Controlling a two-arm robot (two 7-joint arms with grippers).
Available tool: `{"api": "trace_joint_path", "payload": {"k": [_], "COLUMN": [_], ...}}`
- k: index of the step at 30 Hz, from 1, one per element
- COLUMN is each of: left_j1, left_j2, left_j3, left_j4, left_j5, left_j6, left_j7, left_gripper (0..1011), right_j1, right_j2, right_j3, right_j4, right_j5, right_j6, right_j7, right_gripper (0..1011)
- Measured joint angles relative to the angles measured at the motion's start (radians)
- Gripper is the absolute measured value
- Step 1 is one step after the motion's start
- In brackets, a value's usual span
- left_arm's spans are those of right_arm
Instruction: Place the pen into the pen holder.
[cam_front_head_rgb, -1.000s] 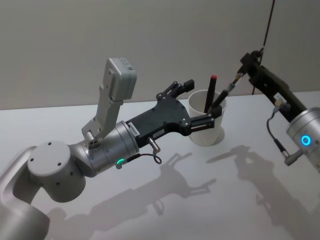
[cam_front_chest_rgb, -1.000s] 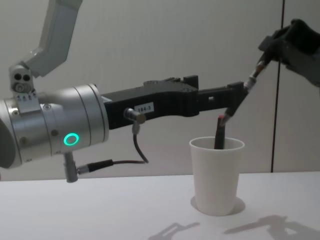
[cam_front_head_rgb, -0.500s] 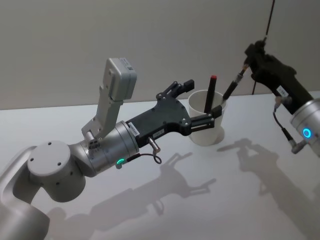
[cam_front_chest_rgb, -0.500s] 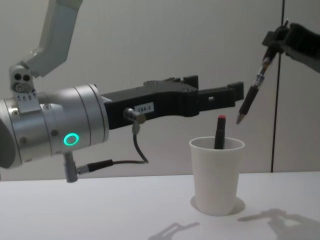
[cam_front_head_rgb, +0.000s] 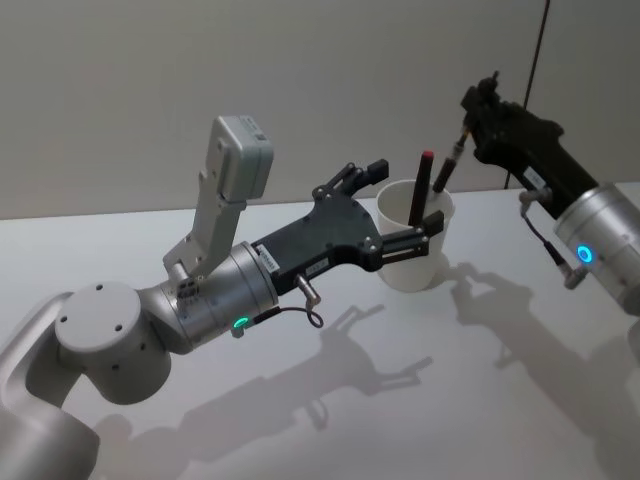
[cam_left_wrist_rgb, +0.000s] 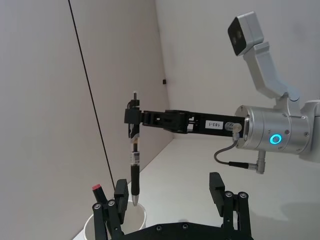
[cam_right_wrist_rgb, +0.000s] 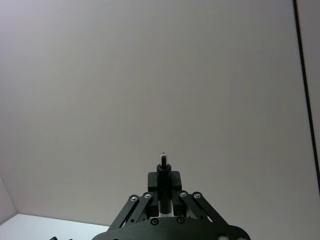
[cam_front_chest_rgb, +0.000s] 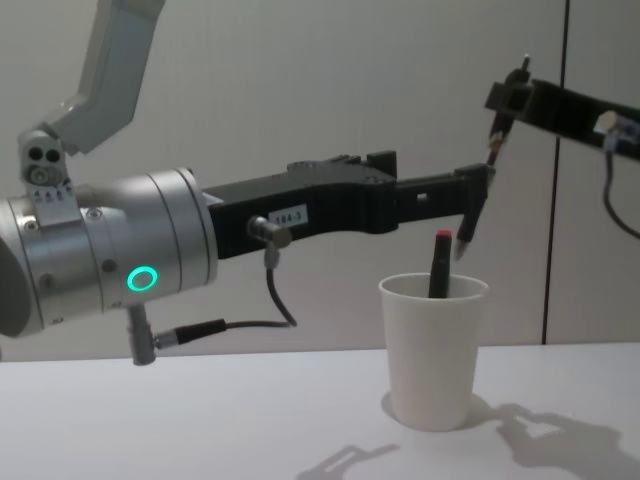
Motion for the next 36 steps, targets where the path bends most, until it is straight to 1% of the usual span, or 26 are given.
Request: {"api": "trace_joint_path", "payload": {"k": [1, 4, 14, 17, 24, 30, 32, 33, 36], "left_j1": [0.000, 0.000, 0.000, 0.000, 0.000, 0.000, 0.000, 0.000, 0.000], "left_j2": [0.000, 0.000, 0.000, 0.000, 0.000, 0.000, 0.000, 0.000, 0.000], "left_j3": [0.000, 0.000, 0.000, 0.000, 0.000, 0.000, 0.000, 0.000, 0.000], "left_j4": [0.000, 0.000, 0.000, 0.000, 0.000, 0.000, 0.000, 0.000, 0.000], "left_j5": [0.000, 0.000, 0.000, 0.000, 0.000, 0.000, 0.000, 0.000, 0.000], "left_j6": [0.000, 0.000, 0.000, 0.000, 0.000, 0.000, 0.000, 0.000, 0.000], "left_j7": [0.000, 0.000, 0.000, 0.000, 0.000, 0.000, 0.000, 0.000, 0.000], "left_gripper": [1003, 1003, 1003, 1003, 1002, 1003, 1003, 1003, 1003], "right_j1": [0.000, 0.017, 0.058, 0.066, 0.091, 0.103, 0.107, 0.108, 0.112], "right_j2": [0.000, -0.010, -0.035, -0.040, -0.059, -0.068, -0.071, -0.072, -0.075], "right_j3": [0.000, -0.005, -0.020, -0.023, -0.036, -0.043, -0.045, -0.046, -0.049], "right_j4": [0.000, 0.030, 0.115, 0.136, 0.200, 0.231, 0.241, 0.244, 0.256], "right_j5": [0.000, -0.020, -0.069, -0.081, -0.133, -0.161, -0.170, -0.173, -0.184], "right_j6": [0.000, -0.004, -0.016, -0.019, -0.035, -0.044, -0.048, -0.048, -0.052], "right_j7": [0.000, 0.024, 0.072, 0.079, 0.094, 0.100, 0.102, 0.102, 0.104], "right_gripper": [131, 130, 130, 131, 130, 131, 146, 194, 257]}}
